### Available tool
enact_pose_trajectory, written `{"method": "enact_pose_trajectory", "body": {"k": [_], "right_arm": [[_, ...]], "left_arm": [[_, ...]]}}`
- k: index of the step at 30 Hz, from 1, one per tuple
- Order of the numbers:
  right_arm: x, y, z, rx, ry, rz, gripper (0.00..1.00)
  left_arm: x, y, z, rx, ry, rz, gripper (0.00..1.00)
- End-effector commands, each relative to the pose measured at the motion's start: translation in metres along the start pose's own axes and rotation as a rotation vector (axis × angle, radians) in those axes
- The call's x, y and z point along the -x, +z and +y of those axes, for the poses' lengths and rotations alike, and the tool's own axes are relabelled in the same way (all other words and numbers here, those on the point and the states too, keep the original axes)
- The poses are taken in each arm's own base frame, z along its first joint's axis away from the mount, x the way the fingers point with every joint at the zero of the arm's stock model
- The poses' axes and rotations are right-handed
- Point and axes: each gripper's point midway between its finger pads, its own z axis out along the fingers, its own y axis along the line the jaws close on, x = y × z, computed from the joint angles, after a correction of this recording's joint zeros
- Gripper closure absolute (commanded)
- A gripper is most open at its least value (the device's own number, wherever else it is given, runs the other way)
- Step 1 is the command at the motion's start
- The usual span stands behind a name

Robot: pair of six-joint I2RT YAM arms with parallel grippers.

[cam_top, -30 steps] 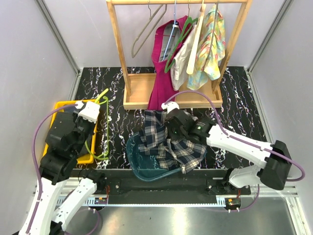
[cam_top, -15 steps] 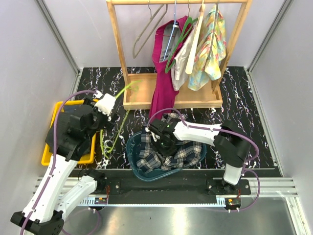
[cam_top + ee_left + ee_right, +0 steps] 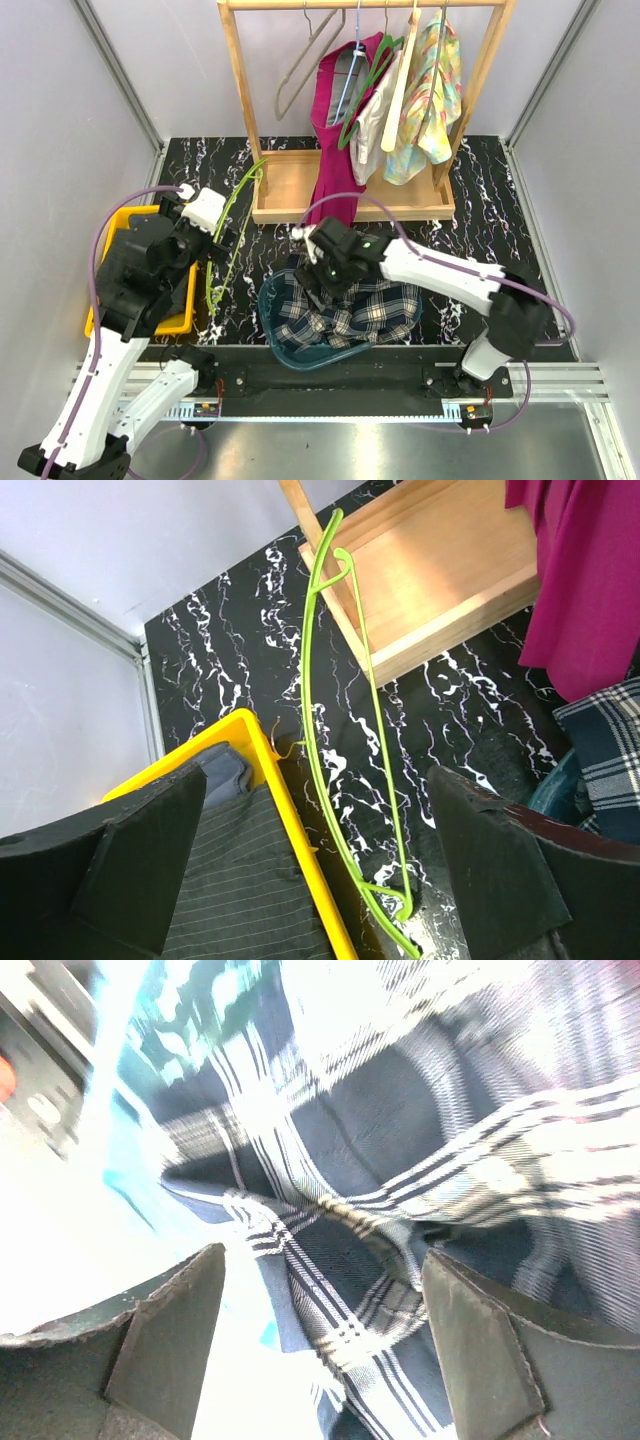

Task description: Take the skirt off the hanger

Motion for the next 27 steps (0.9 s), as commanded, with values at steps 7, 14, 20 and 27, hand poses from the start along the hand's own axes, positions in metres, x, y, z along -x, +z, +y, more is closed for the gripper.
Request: {"method": "enact_pose_trajectory", "body": {"k": [7, 14, 20, 27], "right_arm": [[0.069, -0.044, -0.028, -0.126, 0.018, -0.308, 0.15], [0.071, -0.005, -0.012, 0.121, 0.036, -0.187, 0.61], [0.055, 0.029, 0.018, 0.351, 0.039, -0.054, 0.78], [0.072, 0.050, -0.055, -0.047, 0.120, -0.167, 0.78]], "left_arm": [[0.006, 0.001, -0.011, -0.045, -0.048, -0.051, 0.01], [0.017, -0.010, -0.008, -0.042, -0.070, -0.085, 0.01], [0.027, -0.017, 0.000, -0.016, -0.064, -0.111, 0.01], [0.029, -0.019, 0.001, -0.012, -0.062, -0.117, 0.01]]}}
